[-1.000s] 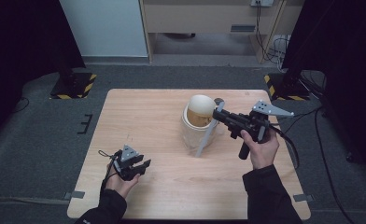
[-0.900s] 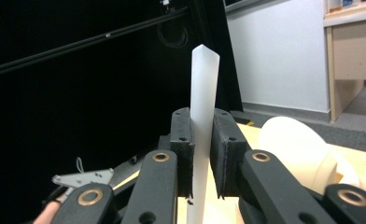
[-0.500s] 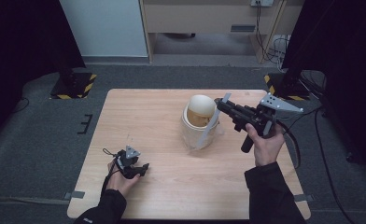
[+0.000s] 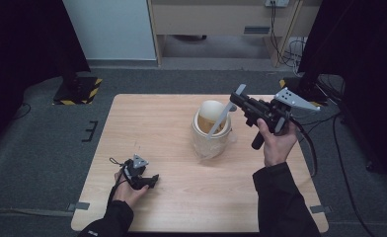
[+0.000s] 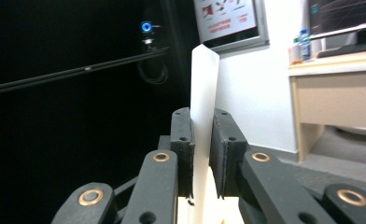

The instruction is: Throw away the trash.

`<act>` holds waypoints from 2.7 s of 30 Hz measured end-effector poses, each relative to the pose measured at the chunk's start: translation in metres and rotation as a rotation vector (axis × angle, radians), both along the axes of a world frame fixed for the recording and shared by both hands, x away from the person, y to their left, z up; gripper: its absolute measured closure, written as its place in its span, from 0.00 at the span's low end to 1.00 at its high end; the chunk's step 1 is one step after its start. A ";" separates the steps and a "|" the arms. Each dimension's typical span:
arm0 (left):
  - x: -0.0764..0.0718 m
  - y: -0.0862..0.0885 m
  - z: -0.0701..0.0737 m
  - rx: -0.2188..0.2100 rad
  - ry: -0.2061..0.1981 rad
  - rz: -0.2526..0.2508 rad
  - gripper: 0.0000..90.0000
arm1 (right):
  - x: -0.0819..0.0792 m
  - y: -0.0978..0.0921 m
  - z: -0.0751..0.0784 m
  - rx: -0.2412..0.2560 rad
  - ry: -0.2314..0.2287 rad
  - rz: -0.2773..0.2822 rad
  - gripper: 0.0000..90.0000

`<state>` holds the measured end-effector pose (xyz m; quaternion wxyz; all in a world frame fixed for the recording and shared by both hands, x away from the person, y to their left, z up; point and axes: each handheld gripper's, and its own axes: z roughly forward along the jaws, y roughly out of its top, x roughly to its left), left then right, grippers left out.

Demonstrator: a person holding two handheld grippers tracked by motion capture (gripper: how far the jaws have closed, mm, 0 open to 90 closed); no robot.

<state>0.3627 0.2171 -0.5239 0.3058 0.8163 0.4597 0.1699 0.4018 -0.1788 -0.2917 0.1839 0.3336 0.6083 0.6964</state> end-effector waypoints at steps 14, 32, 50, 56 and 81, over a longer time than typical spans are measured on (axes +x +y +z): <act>0.001 0.000 -0.003 -0.005 -0.005 -0.005 0.22 | 0.020 0.016 -0.015 -0.051 -0.052 -0.091 0.90; 0.001 -0.001 -0.003 -0.007 -0.008 -0.007 0.20 | 0.030 0.028 -0.060 -0.145 -0.005 -0.082 0.90; 0.001 -0.001 -0.004 -0.008 -0.010 -0.011 0.18 | 0.036 0.038 -0.094 -0.243 0.106 -0.093 0.78; 0.001 -0.001 -0.004 -0.009 -0.011 -0.014 0.17 | 0.029 0.026 -0.094 -0.235 0.102 -0.090 0.40; 0.001 -0.003 -0.009 -0.020 -0.028 -0.034 0.04 | -0.008 -0.067 -0.199 -0.577 0.465 -0.156 0.15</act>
